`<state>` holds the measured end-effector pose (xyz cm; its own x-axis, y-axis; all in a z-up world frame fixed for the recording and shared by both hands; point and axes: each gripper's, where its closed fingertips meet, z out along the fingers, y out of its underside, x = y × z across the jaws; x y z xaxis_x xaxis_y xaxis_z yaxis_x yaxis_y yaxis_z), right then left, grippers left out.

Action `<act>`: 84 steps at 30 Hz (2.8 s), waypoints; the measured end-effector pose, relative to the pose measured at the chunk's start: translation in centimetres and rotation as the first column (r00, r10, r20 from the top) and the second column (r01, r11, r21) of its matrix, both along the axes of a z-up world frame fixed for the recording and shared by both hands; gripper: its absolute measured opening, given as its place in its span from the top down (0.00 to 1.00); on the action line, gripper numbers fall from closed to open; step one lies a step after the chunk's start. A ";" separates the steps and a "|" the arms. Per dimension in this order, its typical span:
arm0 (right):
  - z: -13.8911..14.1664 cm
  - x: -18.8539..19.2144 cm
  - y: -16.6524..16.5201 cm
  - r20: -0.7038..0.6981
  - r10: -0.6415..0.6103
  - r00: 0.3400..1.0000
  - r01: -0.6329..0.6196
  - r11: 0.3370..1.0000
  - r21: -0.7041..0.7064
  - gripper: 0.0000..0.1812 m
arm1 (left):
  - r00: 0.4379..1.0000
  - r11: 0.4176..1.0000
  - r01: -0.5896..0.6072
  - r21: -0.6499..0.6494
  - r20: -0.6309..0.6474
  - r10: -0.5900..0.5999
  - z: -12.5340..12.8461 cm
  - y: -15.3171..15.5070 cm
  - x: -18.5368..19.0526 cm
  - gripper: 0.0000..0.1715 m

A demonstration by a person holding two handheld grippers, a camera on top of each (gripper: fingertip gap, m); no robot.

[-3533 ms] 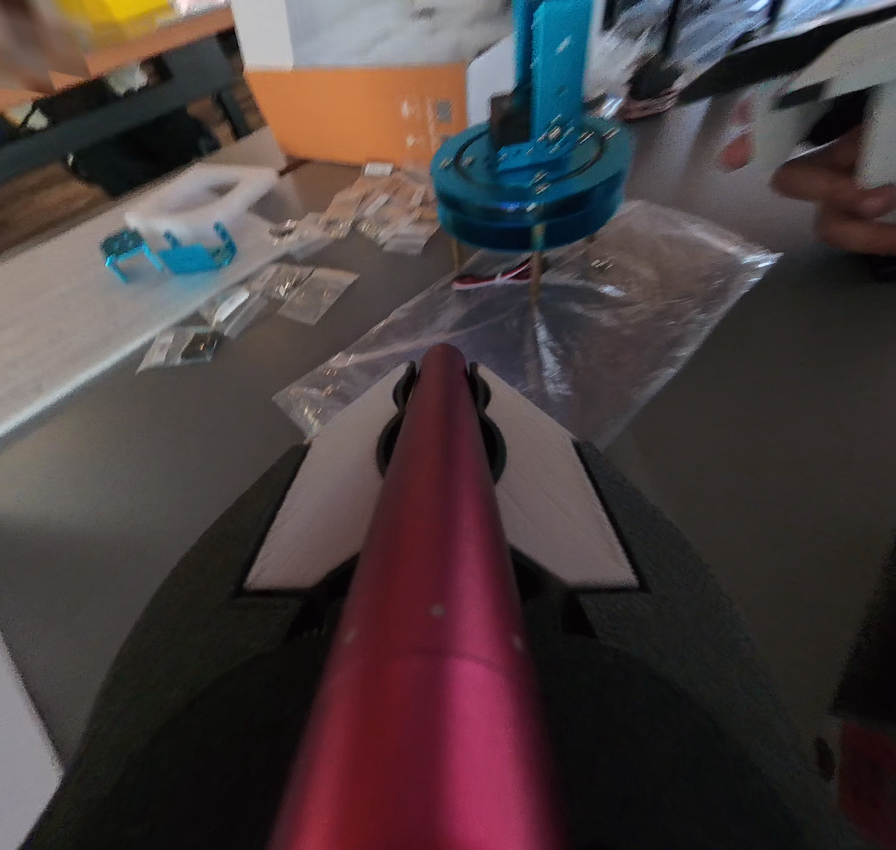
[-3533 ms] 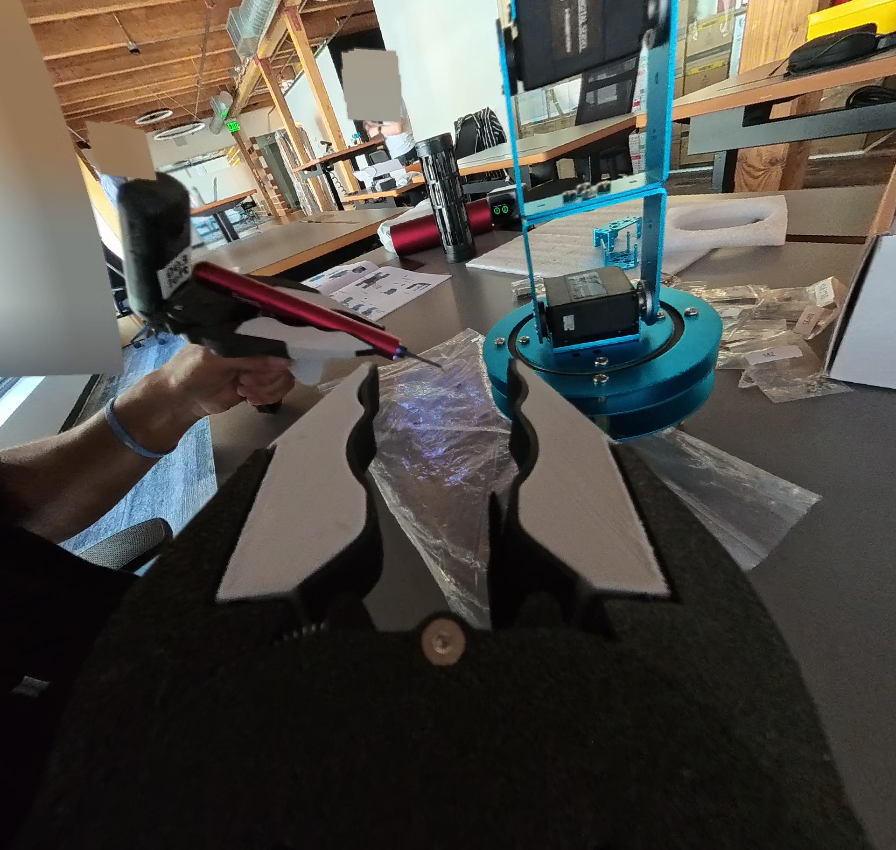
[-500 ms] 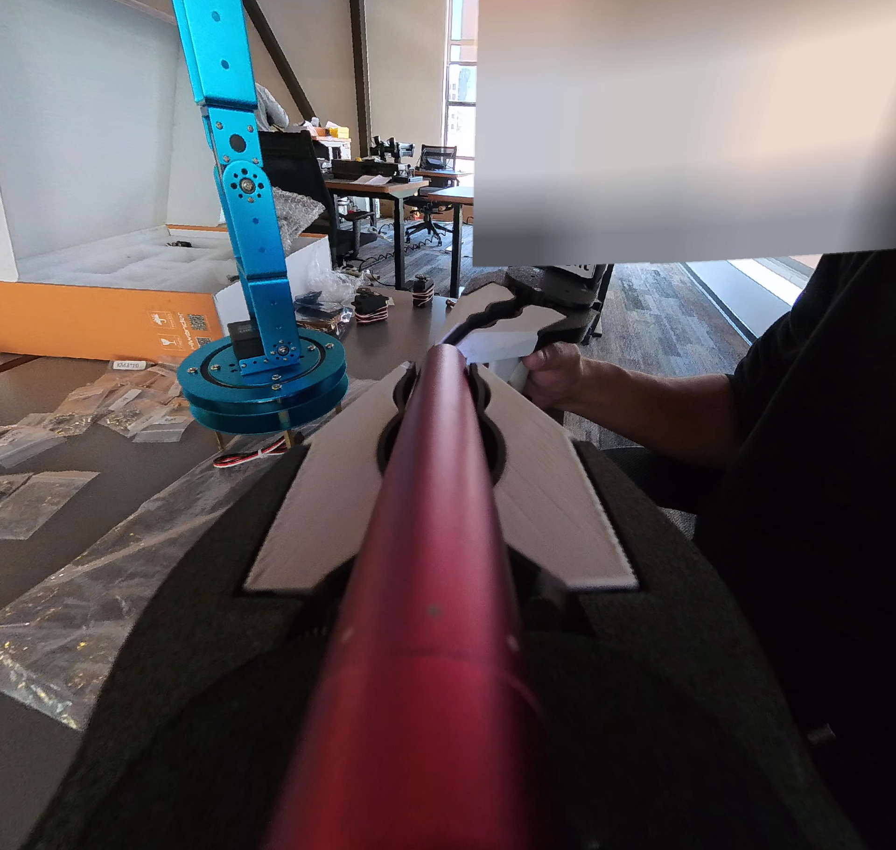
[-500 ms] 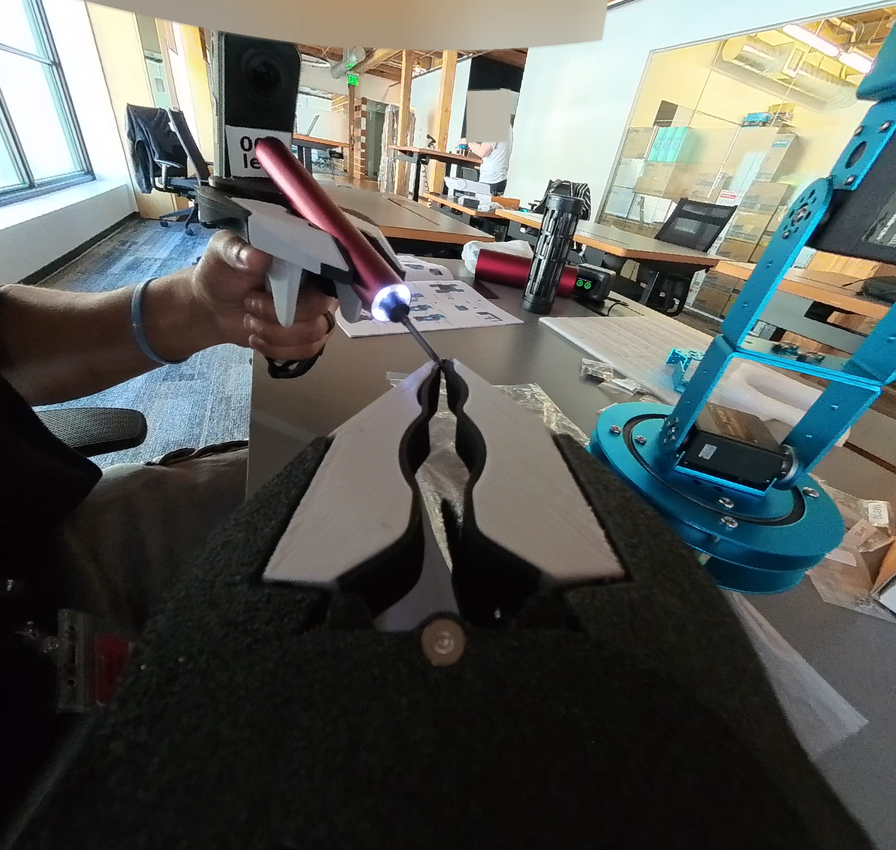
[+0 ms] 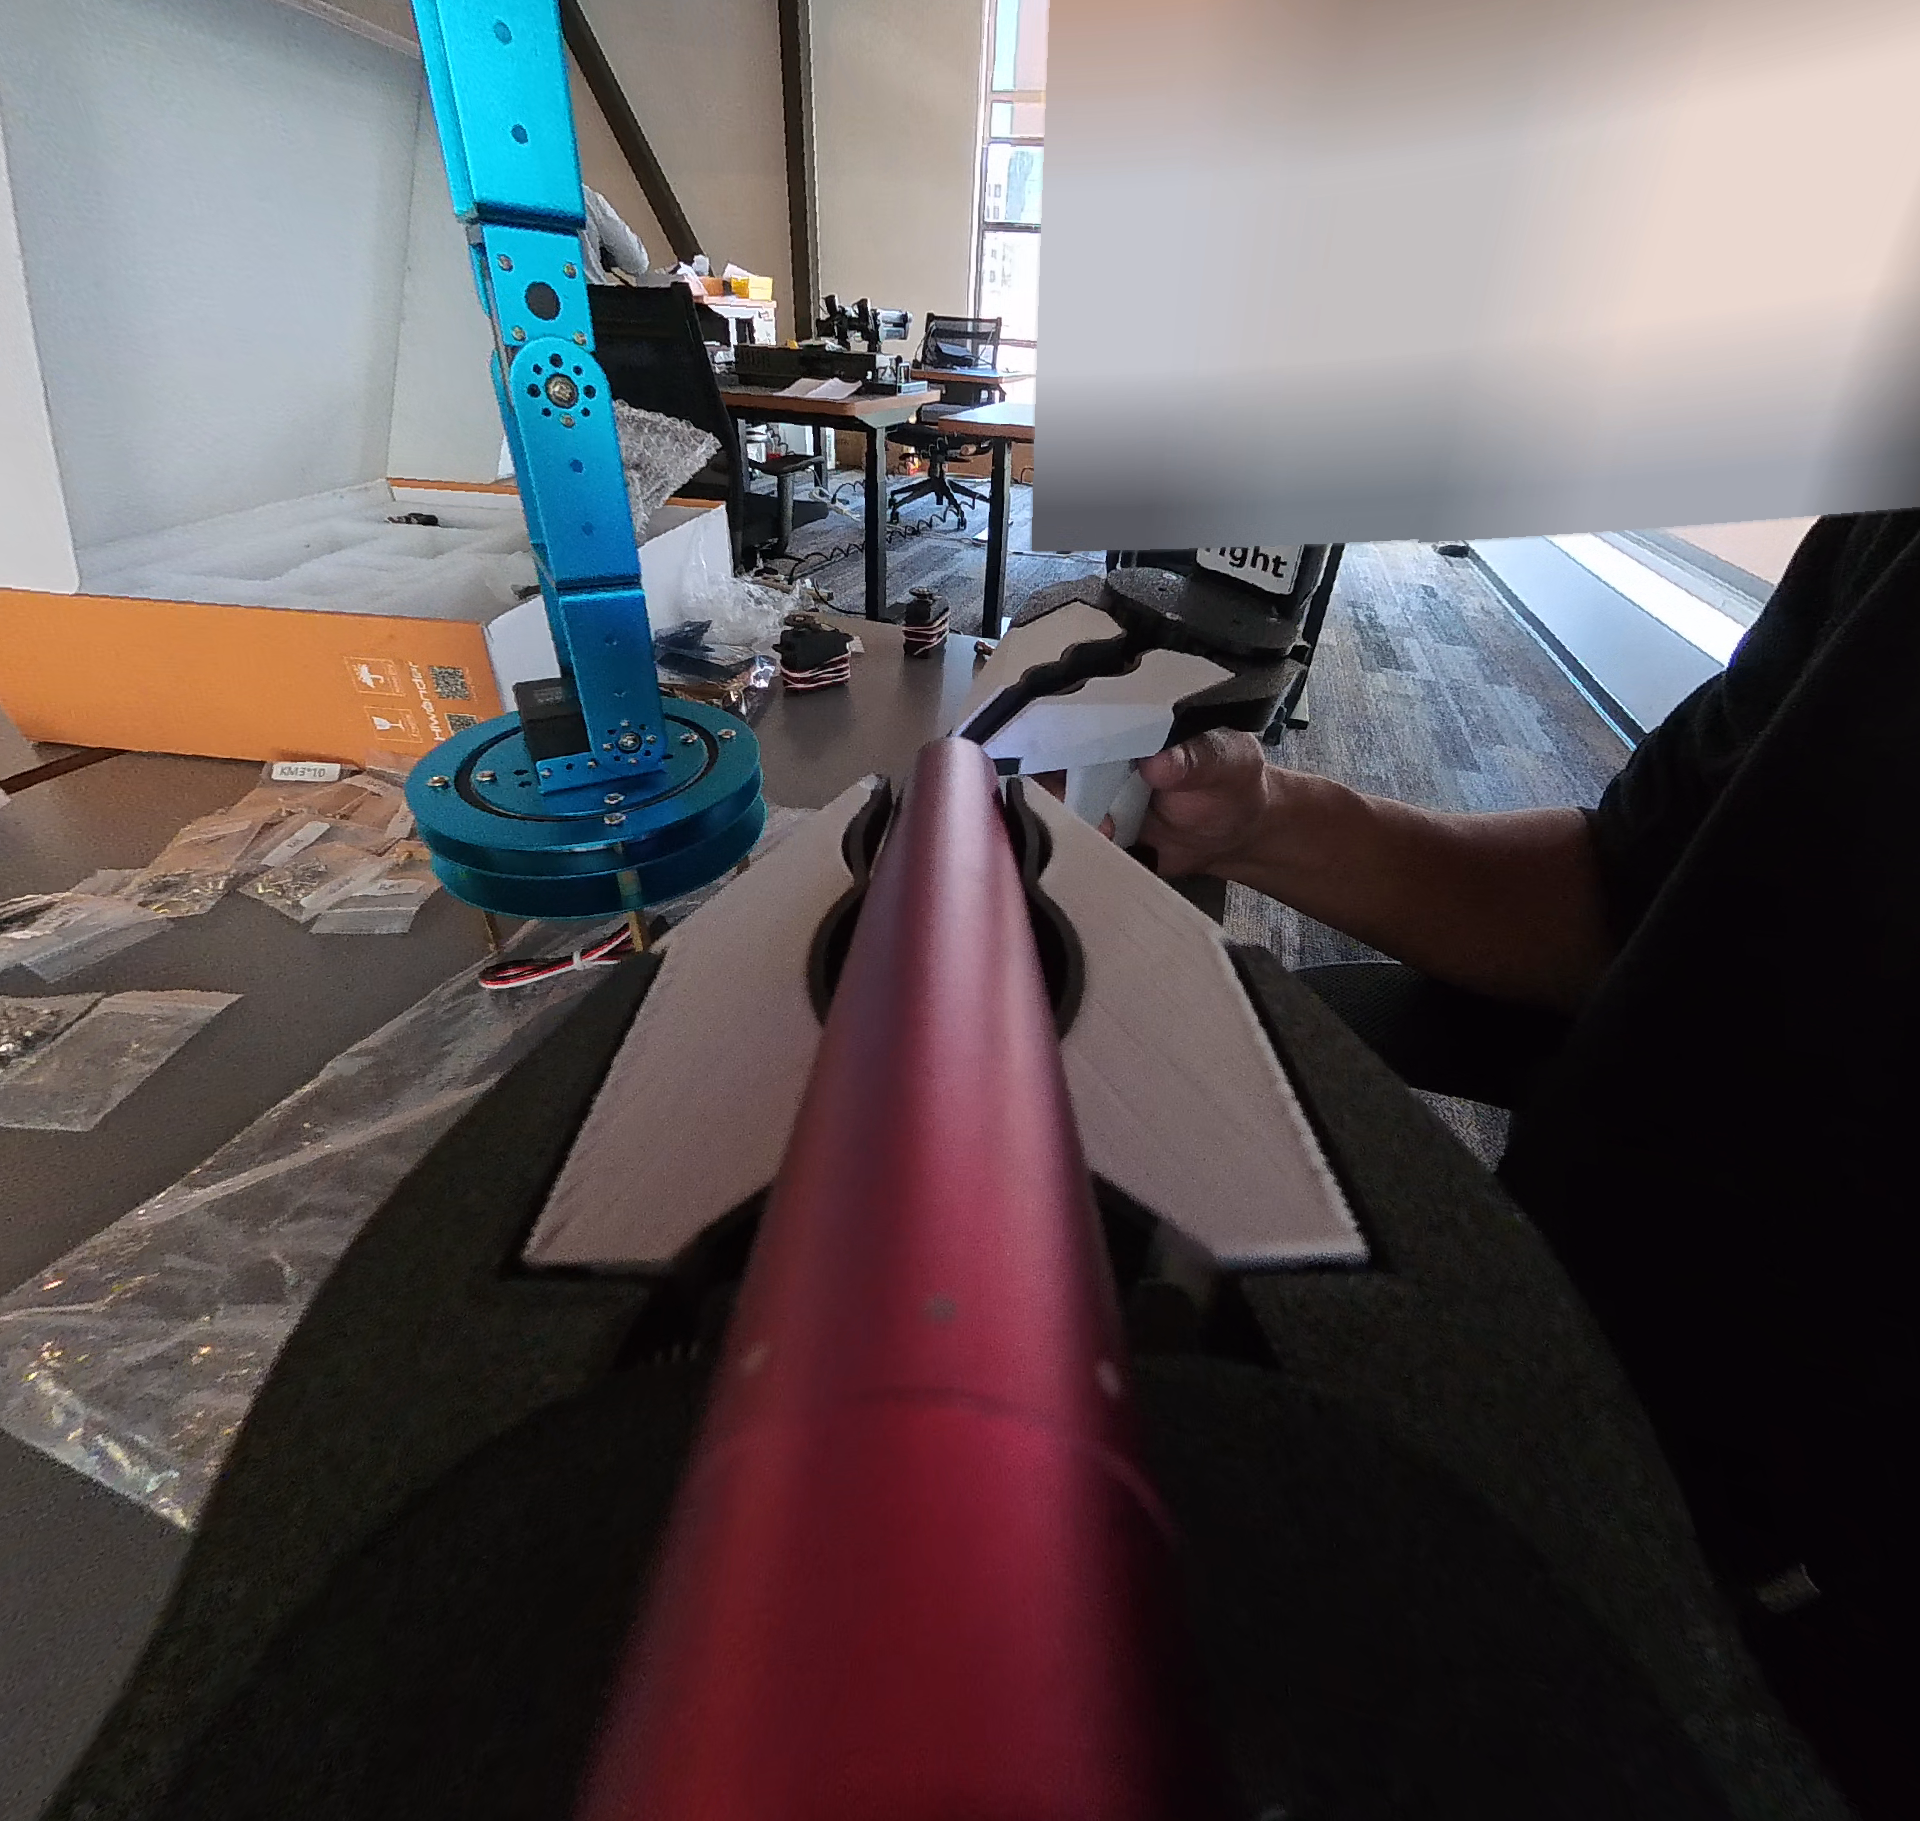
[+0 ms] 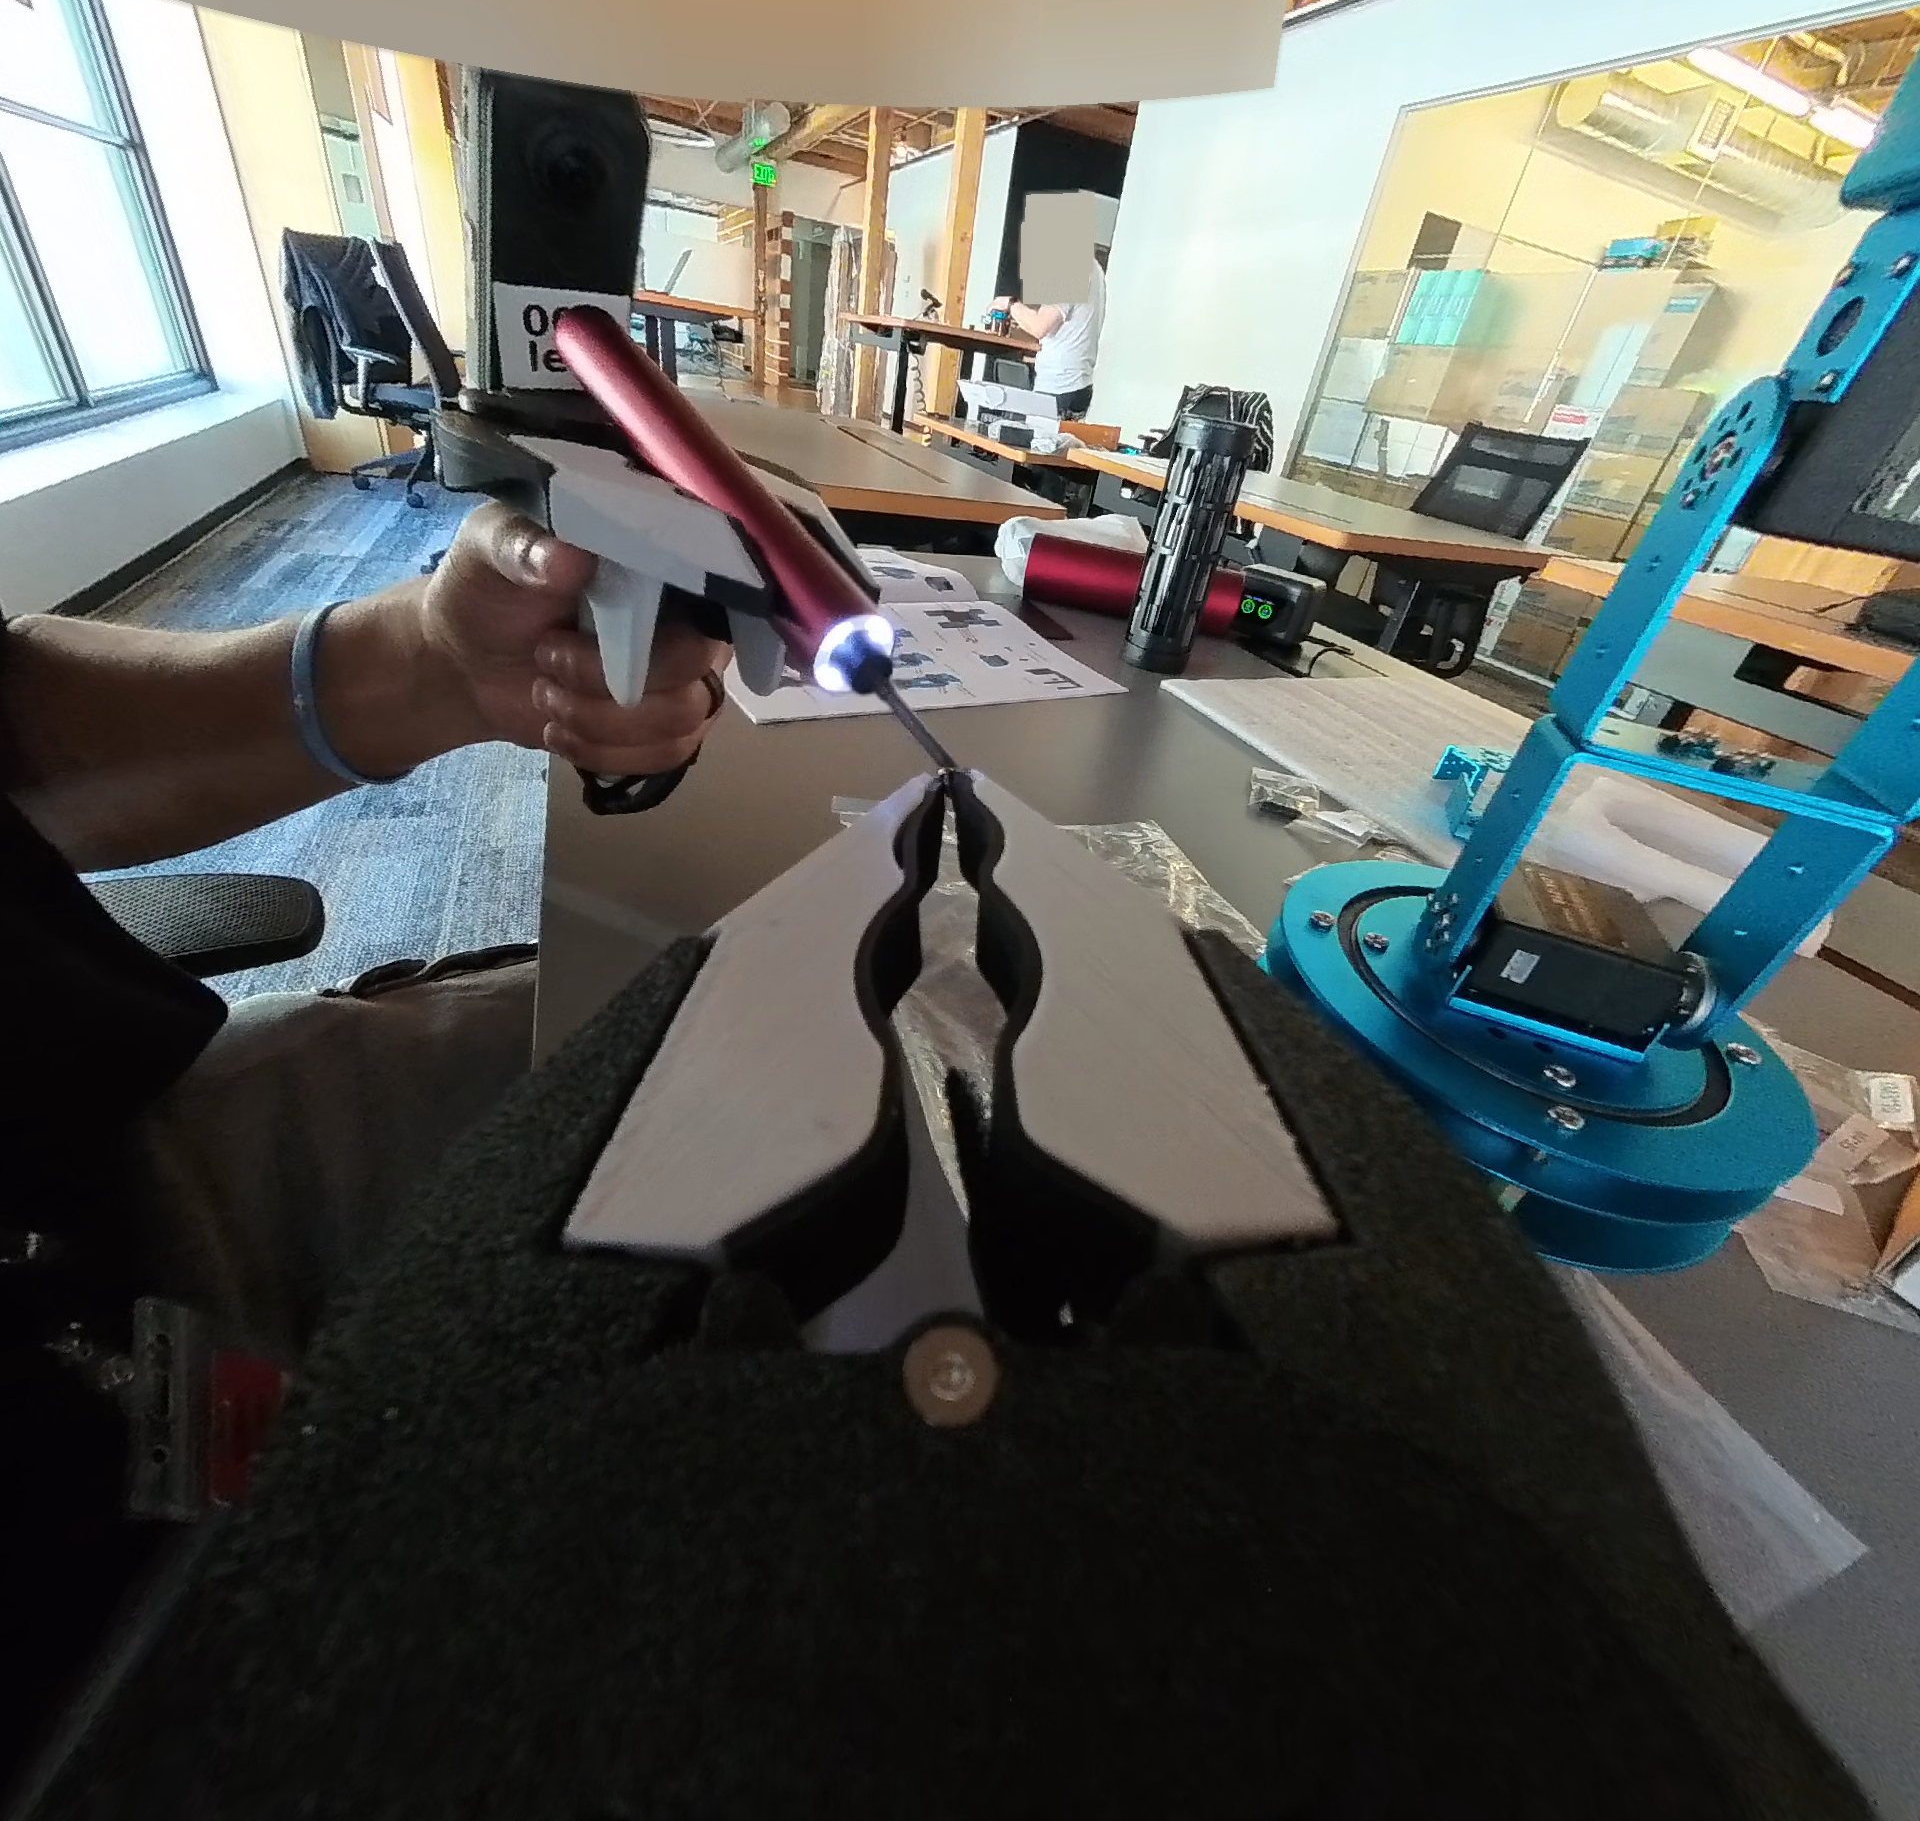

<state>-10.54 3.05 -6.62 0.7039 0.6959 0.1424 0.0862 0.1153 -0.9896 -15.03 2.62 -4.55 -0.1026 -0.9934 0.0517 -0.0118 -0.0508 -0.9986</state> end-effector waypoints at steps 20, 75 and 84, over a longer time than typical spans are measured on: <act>-0.4 -0.4 -0.2 0.019 0.021 1.000 -0.020 1.000 -0.009 0.99 | 1.000 1.000 0.019 0.020 -0.018 -0.019 0.0 -0.5 -0.3 0.87; -2.1 -0.4 0.8 0.240 -0.090 0.967 0.077 0.995 0.066 0.91 | 0.995 0.919 0.031 -0.393 -0.071 -0.064 -1.6 1.4 -0.6 0.88; 2.7 4.8 2.7 0.087 -0.135 0.987 0.137 0.990 -0.014 0.81 | 0.995 0.986 -0.079 -0.144 0.042 0.086 1.8 3.4 0.3 0.87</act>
<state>-5.70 5.72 -3.97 0.7781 0.5976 0.1935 0.1844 0.0772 -0.9798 -14.72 6.07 -2.79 -0.0268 -0.9815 0.1898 0.0461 -0.1909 -0.9805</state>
